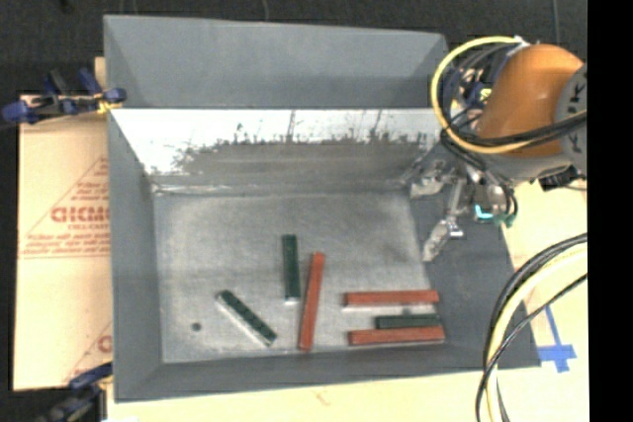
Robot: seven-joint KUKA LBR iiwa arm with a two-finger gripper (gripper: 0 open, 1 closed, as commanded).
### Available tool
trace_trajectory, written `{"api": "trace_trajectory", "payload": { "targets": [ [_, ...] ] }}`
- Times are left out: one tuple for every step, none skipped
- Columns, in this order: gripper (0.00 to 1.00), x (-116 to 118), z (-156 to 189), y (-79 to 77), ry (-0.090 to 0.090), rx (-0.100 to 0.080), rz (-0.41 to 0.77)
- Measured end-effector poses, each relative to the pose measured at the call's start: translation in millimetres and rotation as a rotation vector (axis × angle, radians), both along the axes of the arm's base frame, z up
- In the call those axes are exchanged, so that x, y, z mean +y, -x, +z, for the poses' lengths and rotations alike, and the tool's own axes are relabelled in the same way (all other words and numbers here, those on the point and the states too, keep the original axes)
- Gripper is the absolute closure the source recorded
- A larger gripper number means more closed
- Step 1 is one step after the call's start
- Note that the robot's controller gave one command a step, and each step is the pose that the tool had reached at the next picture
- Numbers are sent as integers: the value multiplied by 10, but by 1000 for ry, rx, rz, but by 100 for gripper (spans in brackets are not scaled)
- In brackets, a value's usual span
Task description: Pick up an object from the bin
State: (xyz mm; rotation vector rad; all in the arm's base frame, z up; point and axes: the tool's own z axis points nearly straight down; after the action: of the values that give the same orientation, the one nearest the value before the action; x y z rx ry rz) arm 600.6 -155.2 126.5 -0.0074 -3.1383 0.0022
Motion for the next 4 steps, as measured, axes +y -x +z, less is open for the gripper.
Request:
{"api": "trace_trajectory", "payload": {
  "targets": [
    [0,3,47,-21,2,-8,3],
    [100,112,-317,427,0,-9,25],
    [0,104,-324,435,2,-7,25],
    [0,105,-324,435,1,-7,26]
  ]
}}
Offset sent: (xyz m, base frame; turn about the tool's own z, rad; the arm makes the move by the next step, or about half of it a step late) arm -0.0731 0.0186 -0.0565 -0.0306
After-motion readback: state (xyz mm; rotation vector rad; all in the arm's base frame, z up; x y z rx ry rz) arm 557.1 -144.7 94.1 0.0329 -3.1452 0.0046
